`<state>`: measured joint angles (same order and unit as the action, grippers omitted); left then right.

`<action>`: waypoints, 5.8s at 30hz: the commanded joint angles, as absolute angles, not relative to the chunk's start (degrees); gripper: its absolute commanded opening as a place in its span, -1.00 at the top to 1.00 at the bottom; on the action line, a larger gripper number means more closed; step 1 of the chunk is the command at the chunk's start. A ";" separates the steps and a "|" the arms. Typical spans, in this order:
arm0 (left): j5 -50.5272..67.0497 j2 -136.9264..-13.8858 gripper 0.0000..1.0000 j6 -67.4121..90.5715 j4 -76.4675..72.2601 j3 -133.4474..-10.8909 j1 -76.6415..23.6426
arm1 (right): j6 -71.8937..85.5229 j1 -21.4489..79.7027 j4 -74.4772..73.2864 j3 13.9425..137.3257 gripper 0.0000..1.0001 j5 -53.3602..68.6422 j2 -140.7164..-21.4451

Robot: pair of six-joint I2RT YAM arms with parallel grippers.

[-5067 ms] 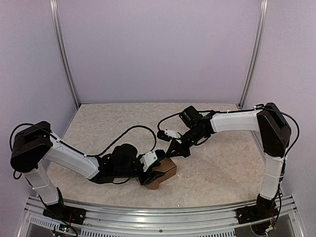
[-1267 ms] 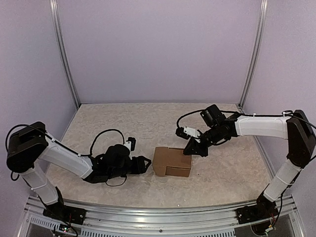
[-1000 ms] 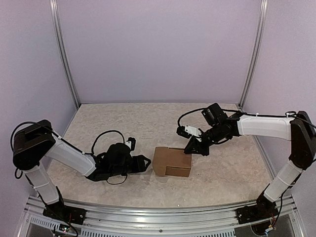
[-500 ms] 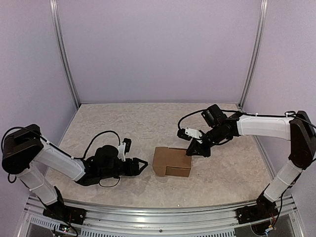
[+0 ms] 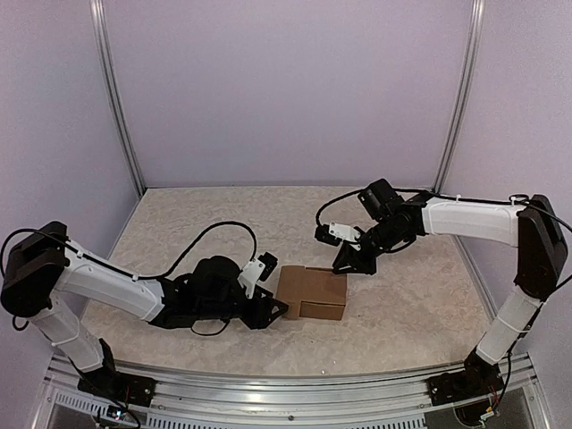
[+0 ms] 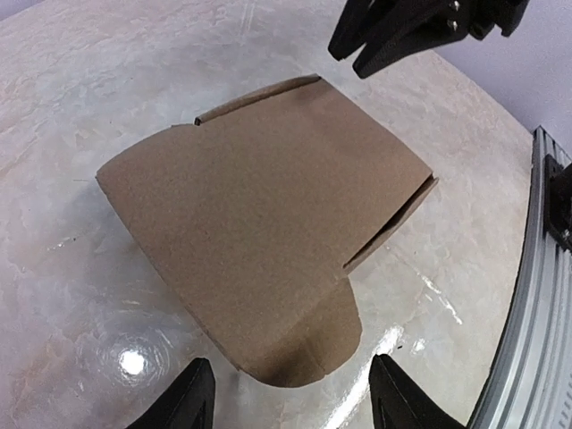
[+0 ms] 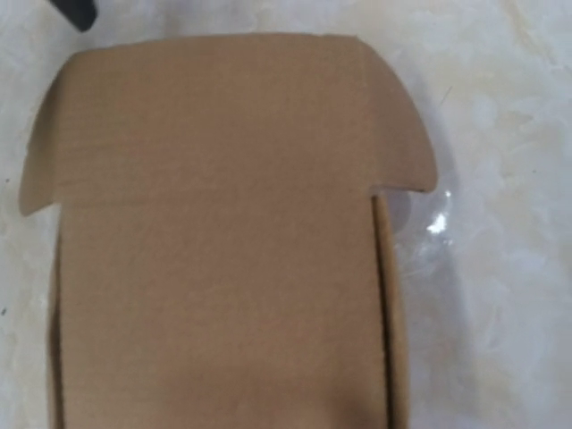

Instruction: Fold the paper box

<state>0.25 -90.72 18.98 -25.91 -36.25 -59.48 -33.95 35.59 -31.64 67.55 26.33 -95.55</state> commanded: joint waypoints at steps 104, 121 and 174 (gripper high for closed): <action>28.88 -117.68 -0.02 28.41 -30.34 -57.09 -38.84 | -72.12 66.62 35.53 15.85 0.21 -29.89 -82.13; 33.38 -112.61 0.00 23.46 -27.85 -52.84 -39.38 | -79.62 66.70 59.19 25.10 0.21 -25.56 -105.44; -11.42 -111.44 0.56 13.33 -27.94 -56.14 -66.09 | -29.09 26.60 -18.14 86.23 0.20 25.46 -112.60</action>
